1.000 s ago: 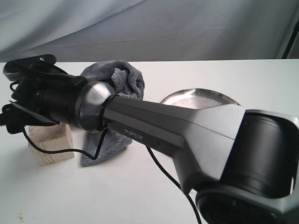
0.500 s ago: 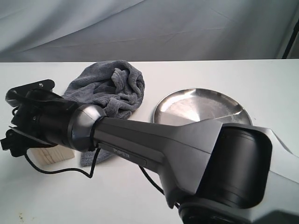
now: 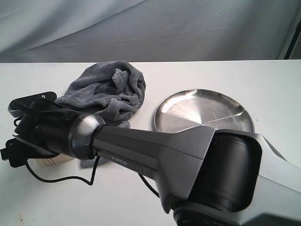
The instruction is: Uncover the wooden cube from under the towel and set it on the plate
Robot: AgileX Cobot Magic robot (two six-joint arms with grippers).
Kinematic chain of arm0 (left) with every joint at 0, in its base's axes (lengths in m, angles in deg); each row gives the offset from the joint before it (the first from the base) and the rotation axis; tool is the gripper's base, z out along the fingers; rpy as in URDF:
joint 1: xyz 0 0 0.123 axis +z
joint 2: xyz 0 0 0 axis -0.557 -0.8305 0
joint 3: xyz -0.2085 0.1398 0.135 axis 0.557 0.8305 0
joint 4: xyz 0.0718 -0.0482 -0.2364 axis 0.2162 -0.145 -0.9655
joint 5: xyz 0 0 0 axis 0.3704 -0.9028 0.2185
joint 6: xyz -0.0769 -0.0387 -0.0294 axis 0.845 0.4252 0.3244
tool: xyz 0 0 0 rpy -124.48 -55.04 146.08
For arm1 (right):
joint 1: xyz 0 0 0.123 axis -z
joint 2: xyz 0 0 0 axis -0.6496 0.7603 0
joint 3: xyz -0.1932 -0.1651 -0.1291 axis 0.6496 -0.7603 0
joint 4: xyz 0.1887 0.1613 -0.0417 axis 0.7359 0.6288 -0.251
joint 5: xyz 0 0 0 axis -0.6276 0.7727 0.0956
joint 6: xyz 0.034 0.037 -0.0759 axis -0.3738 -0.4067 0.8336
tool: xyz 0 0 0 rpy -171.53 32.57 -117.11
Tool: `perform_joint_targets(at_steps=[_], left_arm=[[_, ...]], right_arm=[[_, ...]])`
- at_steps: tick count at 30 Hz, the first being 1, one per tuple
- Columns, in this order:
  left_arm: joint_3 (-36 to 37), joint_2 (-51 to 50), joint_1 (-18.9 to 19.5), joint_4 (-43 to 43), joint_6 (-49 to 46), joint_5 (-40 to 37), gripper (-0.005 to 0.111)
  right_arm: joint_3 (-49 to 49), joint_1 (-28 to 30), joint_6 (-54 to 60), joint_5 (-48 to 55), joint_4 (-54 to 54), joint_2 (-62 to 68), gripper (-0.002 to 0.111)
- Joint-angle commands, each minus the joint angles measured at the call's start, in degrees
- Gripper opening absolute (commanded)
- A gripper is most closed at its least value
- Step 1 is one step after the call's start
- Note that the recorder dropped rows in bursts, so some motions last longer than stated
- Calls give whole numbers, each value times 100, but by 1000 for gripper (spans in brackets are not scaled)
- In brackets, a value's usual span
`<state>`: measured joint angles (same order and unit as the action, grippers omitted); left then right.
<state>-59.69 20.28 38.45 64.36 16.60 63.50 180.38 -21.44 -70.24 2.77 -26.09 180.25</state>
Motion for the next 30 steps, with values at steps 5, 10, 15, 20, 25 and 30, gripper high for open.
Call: perform_joint_targets(at_steps=[5,10,15,20,25,30], left_arm=[[27,20,-17,-65,0,10,0],[27,20,-17,-65,0,10,0],[27,20,-17,-65,0,10,0],[27,20,-17,-65,0,10,0],[27,20,-17,-65,0,10,0],[27,20,-17,-65,0,10,0]], right_arm=[[30,-41,66,113,16,27,105],[30,-54,66,127,16,104,105],[30,-67,53,70,5,131,105],[30,-67,53,43,-9,131,103],[30,-67,44,23,-9,131,97],[30,-67,44,14,-9,131,90]])
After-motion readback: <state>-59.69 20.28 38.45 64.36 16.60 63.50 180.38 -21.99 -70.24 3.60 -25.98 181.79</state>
